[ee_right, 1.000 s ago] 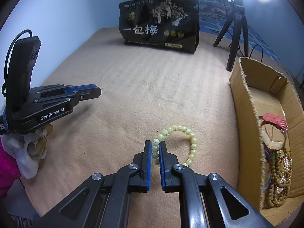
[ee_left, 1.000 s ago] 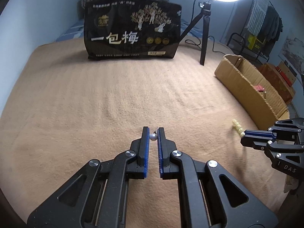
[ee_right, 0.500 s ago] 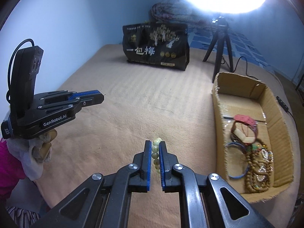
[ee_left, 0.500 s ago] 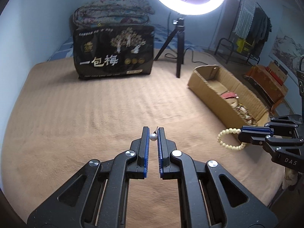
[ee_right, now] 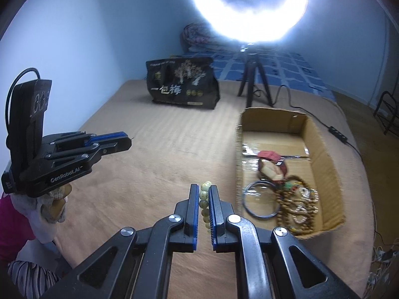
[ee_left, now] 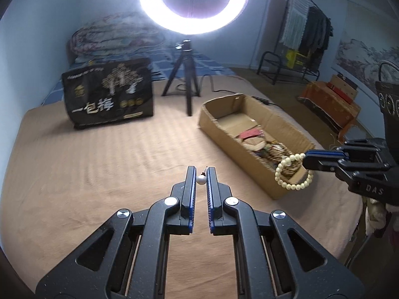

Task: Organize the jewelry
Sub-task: 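Carry the bracelet with right tool while left tool carries the earring to the box, then open right tool dropping the bracelet in the box while left tool releases the earring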

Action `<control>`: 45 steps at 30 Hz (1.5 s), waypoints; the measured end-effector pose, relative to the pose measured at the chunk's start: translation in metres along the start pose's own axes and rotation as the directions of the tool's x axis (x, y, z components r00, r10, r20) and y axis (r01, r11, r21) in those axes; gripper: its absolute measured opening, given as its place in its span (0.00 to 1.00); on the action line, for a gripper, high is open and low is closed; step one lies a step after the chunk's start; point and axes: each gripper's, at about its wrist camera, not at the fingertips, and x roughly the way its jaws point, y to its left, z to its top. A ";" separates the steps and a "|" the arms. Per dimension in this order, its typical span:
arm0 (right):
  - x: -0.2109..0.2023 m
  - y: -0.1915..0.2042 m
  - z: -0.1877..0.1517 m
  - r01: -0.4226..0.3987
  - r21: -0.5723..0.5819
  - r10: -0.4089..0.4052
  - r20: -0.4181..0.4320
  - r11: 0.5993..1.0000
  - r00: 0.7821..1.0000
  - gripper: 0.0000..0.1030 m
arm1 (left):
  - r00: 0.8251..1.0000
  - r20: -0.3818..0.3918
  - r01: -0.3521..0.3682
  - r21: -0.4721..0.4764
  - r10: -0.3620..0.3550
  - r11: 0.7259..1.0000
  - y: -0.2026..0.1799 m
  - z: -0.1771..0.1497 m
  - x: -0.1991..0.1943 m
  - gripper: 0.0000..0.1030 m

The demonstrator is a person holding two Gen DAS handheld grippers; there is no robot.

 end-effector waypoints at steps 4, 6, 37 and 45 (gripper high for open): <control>-0.016 -0.019 -0.002 0.028 0.021 -0.029 0.019 0.999 0.999 0.05 | 1.000 0.005 0.029 0.022 -0.029 0.999 -0.020 0.007 0.003 0.06; -0.022 -0.030 -0.001 0.041 0.034 -0.042 0.029 0.999 0.999 0.05 | 0.999 0.006 0.047 0.032 -0.047 0.998 -0.030 0.010 0.007 0.06; 0.015 -0.127 -0.017 0.074 0.167 -0.076 0.008 0.983 0.997 0.05 | 0.997 -0.019 0.074 0.033 -0.074 0.997 -0.070 0.076 0.133 0.06; 0.026 -0.132 -0.014 0.070 0.170 -0.072 0.004 0.983 0.997 0.05 | 0.998 -0.019 0.054 0.036 -0.054 0.998 -0.069 0.085 0.145 0.06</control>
